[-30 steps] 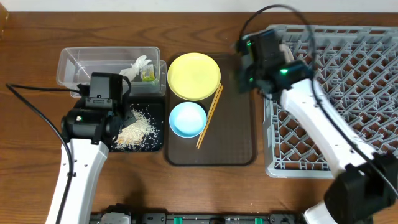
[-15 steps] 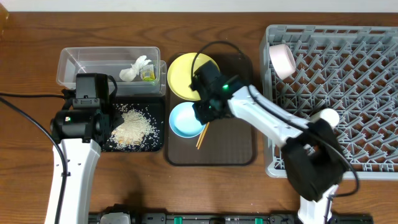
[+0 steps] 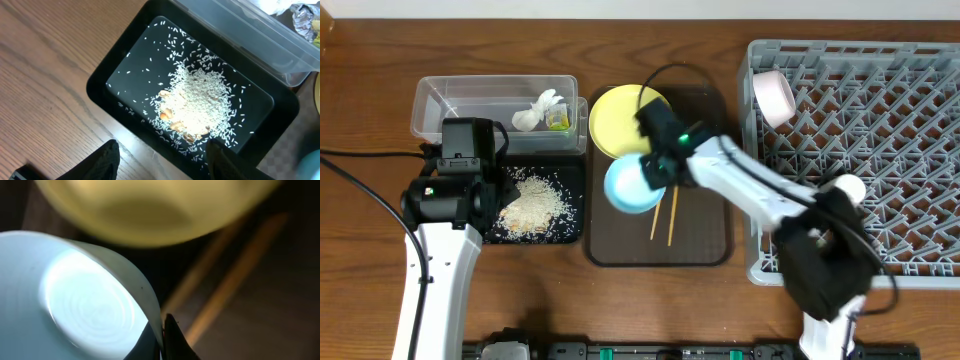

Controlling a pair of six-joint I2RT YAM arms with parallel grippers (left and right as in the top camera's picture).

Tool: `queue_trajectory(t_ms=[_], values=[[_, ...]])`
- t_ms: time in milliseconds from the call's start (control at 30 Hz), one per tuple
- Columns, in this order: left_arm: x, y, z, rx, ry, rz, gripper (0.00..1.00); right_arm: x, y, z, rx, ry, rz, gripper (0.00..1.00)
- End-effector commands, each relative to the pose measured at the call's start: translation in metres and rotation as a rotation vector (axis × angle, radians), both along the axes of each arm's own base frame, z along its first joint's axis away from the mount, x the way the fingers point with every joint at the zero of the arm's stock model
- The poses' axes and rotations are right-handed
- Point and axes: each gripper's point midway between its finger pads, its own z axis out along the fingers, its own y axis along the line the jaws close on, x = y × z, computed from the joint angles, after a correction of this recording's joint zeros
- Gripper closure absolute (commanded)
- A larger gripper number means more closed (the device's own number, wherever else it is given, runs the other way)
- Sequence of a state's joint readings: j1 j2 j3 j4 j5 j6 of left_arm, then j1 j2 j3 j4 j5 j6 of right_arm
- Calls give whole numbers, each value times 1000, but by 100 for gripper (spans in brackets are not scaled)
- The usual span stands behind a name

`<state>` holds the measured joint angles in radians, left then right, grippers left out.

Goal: Sort waste into correct bins and load items into the dishwasher rack
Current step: 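Carry the blue bowl into the dish rack with the right gripper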

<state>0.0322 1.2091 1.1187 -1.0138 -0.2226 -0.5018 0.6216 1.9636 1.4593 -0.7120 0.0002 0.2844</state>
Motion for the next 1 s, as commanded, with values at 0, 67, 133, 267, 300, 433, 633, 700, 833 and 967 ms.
queue_trajectory(t_ms=[0, 67, 133, 267, 300, 433, 633, 700, 833, 967], values=[[0, 1, 1, -7, -7, 19, 42, 47, -52, 95, -6, -270, -144, 99], [0, 1, 1, -7, -8, 19, 42, 58, -81, 124, -43, -362, -169, 99], [1, 1, 2, -7, -11, 19, 42, 69, -112, 149, -110, -450, -181, 99], [2, 1, 2, -7, -15, 19, 42, 88, -187, 191, -308, -603, -268, 99], [2, 1, 2, -7, -15, 19, 42, 94, -207, 200, -373, -635, -279, 99], [2, 1, 2, -7, -16, 19, 42, 107, -258, 211, -595, -659, -211, 99], [3, 1, 3, -7, -22, 19, 42, 115, -338, 218, -895, -633, -392, 99], [4, 1, 3, -7, -25, 19, 42, 119, -358, 212, -970, -609, -422, 99], [4, 1, 3, -7, -26, 19, 41, 122, -390, 204, -1114, -574, -531, 99], [4, 1, 3, -7, -26, 19, 41, 130, -397, 186, -1171, -542, -545, 99]])
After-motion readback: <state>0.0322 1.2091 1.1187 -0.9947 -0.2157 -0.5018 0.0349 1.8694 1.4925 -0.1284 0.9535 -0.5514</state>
